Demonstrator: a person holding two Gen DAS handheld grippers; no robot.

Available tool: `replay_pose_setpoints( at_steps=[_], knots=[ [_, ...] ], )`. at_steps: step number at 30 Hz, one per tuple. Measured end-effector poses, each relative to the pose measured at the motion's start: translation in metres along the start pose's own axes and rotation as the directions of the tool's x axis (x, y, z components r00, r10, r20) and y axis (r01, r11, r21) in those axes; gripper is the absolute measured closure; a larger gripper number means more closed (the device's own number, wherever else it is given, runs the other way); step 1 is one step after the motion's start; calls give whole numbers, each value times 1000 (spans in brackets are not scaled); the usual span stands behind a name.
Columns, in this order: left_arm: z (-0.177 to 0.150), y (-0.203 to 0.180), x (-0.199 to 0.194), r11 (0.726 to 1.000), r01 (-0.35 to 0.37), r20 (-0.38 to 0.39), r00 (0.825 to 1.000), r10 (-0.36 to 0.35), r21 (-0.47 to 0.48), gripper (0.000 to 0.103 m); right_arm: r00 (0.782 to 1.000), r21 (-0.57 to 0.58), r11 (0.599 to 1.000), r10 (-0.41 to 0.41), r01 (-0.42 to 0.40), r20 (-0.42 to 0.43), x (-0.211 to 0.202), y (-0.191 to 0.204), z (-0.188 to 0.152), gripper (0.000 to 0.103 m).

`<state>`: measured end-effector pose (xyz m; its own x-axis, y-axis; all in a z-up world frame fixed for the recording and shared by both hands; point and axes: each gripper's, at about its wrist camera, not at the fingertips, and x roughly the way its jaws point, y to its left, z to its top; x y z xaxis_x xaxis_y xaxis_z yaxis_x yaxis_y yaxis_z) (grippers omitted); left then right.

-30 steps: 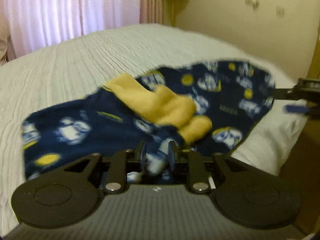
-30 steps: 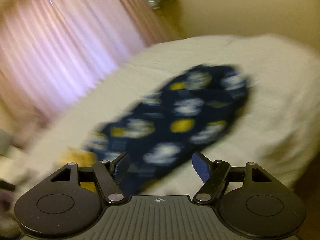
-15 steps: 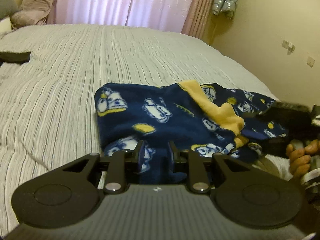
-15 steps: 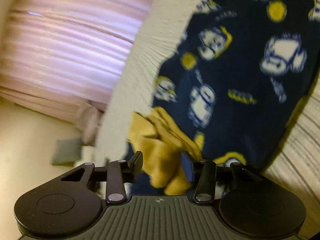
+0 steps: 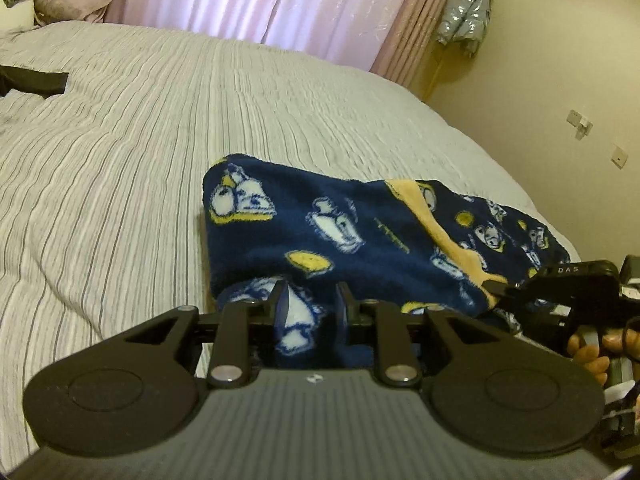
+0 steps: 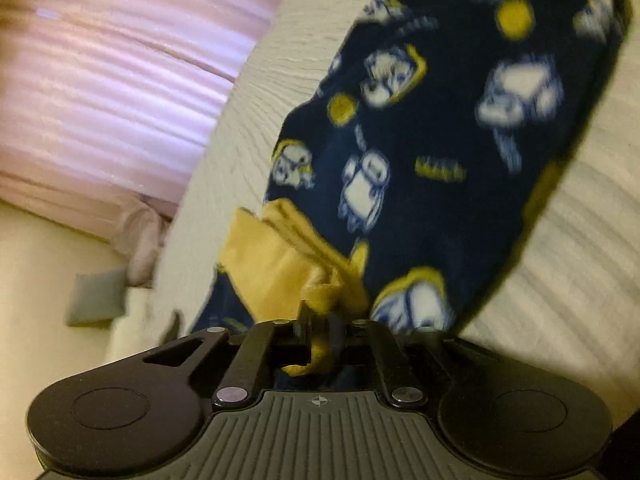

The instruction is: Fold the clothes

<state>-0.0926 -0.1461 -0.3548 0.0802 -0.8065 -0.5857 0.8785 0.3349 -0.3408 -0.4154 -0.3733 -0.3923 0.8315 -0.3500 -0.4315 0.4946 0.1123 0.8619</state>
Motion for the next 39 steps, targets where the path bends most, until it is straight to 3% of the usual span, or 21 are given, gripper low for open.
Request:
replay_pose_setpoints(
  at_steps=[2,13,15,17,18,20,22,25,28,31,35,36,39],
  knots=[
    [-2,1,-2,1000,1,2,1000,-1,-3,83,1000,18,1000,3,-3,-11,-1,-5,-3,40],
    [-5,9,-8,999,0,5,1000,0,-52,83,1000,137,991,-9,13,-29,25,-16,1,38],
    [-5,11,-8,998,-5,3,1000,5,-63,83,999,106,994,-24,26,-22,34,-10,2,40],
    [-6,13,-7,997,-1,0,1000,1,-75,83,999,62,997,-43,45,-24,39,-6,1,65],
    [-6,14,-7,997,0,0,1000,0,-77,83,997,36,996,-76,77,-24,42,-3,0,67],
    [-6,13,-7,997,1,1,1000,-1,-76,83,995,-58,994,-95,96,6,41,7,-4,81],
    [-4,12,-7,997,6,5,1000,-5,-77,83,994,-185,978,-88,98,59,32,24,-9,84],
    [3,10,-8,997,20,23,1000,-18,-76,83,987,-373,925,-10,69,157,13,53,-13,86],
    [10,5,-8,997,43,42,998,-40,-65,83,968,-465,881,42,80,246,-3,68,-12,86],
    [13,-3,-3,997,65,42,997,-63,-43,83,960,-421,894,-31,152,280,-7,54,-3,86],
    [8,-11,11,997,63,3,998,-63,-38,83,975,-173,965,-177,200,136,7,-5,5,86],
    [7,-12,12,998,60,-2,998,-60,-36,83,977,-150,971,-164,184,135,4,-12,4,86],
    [7,-14,13,998,57,-2,998,-57,-28,83,974,-291,948,-69,131,214,-10,12,1,86]
  ],
)
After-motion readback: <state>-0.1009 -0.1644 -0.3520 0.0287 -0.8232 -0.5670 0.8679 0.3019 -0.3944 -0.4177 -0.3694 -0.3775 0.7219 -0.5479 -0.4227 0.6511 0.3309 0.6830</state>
